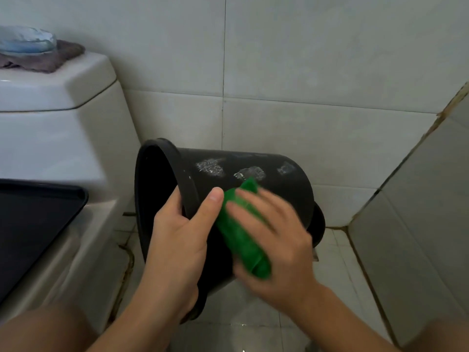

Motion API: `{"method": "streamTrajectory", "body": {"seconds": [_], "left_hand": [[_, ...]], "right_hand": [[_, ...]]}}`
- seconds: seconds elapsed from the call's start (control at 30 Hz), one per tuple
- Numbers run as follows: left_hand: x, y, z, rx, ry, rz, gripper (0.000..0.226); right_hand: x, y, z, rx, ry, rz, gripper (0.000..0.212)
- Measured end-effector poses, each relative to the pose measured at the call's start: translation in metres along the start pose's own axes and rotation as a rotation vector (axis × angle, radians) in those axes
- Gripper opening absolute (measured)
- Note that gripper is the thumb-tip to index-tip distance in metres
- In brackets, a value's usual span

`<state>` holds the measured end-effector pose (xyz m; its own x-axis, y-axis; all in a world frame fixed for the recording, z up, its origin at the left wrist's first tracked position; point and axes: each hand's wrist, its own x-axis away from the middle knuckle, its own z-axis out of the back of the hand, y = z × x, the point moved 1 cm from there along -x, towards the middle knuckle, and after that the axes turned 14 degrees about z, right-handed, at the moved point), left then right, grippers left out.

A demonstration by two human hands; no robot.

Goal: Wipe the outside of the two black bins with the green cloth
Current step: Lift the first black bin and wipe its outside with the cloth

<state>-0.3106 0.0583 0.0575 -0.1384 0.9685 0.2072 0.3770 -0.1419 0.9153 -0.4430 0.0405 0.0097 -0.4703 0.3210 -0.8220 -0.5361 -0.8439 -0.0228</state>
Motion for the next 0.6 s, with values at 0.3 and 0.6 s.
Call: {"method": "streamTrajectory", "body": {"seconds": [0.3,0.6], "left_hand": [[0.002,0.005,-0.003,0.043,-0.030,-0.026,0.030],[0.004,0.011,0.001,0.087,-0.028,0.044,0.031]], "right_hand": [[-0.001,0.018,0.008,0.028,0.042,-0.065,0.052],[0.000,0.035,0.012,0.098,0.033,0.011,0.041]]}}
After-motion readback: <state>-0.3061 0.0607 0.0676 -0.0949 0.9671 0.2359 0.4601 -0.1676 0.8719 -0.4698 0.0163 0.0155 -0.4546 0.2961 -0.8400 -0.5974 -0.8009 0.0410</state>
